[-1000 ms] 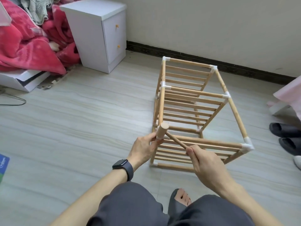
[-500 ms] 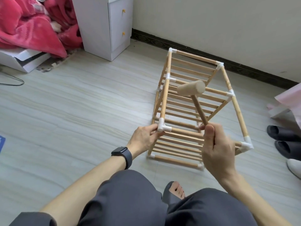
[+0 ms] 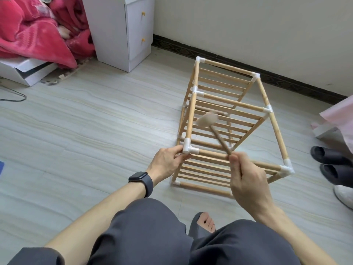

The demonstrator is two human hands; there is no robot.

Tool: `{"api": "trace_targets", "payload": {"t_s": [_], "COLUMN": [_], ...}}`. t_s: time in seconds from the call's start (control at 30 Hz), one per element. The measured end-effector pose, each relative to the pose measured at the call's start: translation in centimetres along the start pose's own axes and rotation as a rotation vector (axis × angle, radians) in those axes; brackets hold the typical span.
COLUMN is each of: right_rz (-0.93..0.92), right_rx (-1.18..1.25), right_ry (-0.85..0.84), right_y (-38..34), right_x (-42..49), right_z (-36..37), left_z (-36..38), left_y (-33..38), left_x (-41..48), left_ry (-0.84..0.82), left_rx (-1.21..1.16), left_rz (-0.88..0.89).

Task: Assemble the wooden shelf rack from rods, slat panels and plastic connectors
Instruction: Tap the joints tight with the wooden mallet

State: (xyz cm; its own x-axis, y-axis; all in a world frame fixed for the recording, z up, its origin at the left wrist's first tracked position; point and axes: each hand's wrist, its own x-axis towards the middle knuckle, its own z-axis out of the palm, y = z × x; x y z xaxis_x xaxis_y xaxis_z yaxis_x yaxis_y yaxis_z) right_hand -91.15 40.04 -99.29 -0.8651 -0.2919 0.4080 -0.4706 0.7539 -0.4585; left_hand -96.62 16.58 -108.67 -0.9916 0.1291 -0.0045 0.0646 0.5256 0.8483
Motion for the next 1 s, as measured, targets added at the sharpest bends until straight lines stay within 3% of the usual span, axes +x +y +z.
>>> {"api": "trace_targets", "payload": {"t_s": [0.03,0.13,0.27,0.37,0.5,0.63,0.73,0.8,1.0], "right_rz": [0.005,0.184,0.415,0.582,0.544,0.465,0.361,0.346,0.495], "right_rx": [-0.005,-0.173,0.300,0.826,1.012,1.100,0.677,0.567,1.026], "right_ry": [-0.017,-0.349,-0.229,-0.350,-0.414,-0.250,0.069,0.162,0.167], "right_y": [0.0,-0.3,-0.5,-0.7,-1.7,-3.0,-4.1,-4.7,-6.3], "right_x": [-0.1,-0.2,2.0,4.0,6.8,8.8,9.9,10.8,13.9], "right_z": [0.0,0.5,-1.5,-3.5,-4.6,-4.1,-2.7,-1.6,0.8], "left_z": [0.0,0.0,0.2,0.2,0.2,0.2,0.2,0.2,0.6], "left_y": [0.0,-0.1,-0.1,-0.1,0.1,-0.2,-0.1,-0.2,-0.3], "left_x": [0.0,0.0,0.1,0.0,-0.1,0.1,0.0,-0.1,-0.1], "left_ry": [0.000,0.007,0.016,0.022,0.025,-0.025,-0.026,-0.008,0.036], "left_rx": [-0.001,0.024,0.047,0.052,0.057,-0.005,-0.035,-0.028,-0.001], "left_rz": [-0.003,-0.020,-0.019,-0.004,0.008,-0.031,-0.027,-0.021,0.009]}}
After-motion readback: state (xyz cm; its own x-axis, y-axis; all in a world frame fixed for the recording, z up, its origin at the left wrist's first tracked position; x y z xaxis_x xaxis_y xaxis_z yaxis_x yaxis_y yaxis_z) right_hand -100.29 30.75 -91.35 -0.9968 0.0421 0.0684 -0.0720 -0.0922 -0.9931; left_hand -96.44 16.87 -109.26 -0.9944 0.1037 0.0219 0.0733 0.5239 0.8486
